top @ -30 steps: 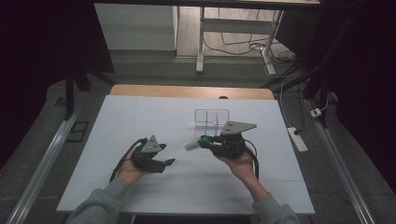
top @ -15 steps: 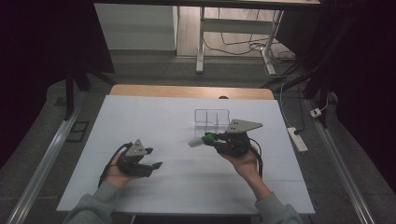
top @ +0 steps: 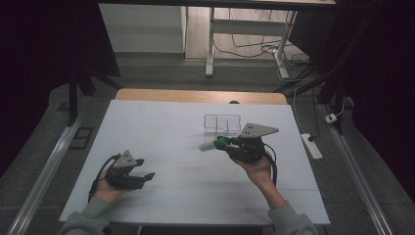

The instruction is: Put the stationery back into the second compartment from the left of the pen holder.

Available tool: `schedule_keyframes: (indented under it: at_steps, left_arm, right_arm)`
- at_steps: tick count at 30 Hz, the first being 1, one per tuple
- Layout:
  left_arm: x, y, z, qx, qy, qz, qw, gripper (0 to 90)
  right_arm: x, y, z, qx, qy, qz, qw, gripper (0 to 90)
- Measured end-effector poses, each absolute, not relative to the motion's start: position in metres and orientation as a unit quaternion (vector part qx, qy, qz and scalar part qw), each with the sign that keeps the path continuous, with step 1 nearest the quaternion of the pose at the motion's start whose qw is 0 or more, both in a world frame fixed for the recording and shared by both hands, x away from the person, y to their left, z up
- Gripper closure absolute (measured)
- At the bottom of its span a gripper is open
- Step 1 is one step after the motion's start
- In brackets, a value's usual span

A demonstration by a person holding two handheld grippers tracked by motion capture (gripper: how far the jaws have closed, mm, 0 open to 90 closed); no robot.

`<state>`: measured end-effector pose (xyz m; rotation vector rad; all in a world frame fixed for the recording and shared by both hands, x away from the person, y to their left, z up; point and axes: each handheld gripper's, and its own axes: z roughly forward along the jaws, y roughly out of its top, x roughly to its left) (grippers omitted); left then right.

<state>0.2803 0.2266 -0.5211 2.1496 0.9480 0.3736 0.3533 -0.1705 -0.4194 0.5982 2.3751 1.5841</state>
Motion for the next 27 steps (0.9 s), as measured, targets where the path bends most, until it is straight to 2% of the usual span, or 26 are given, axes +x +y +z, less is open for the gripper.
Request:
schedule_keyframes:
  at_steps: [17,27]
  left_arm:
    - [0.281,0.235,-0.524,0.831,0.383,0.140,0.378,30.8]
    - [0.281,0.237,-0.524,0.830,0.385,0.139,0.379,30.7]
  right_arm:
    - [0.362,-0.178,-0.401,0.216,0.793,0.556,0.125,74.0]
    - [0.381,-0.184,-0.388,0.238,0.785,0.554,0.143,74.1]
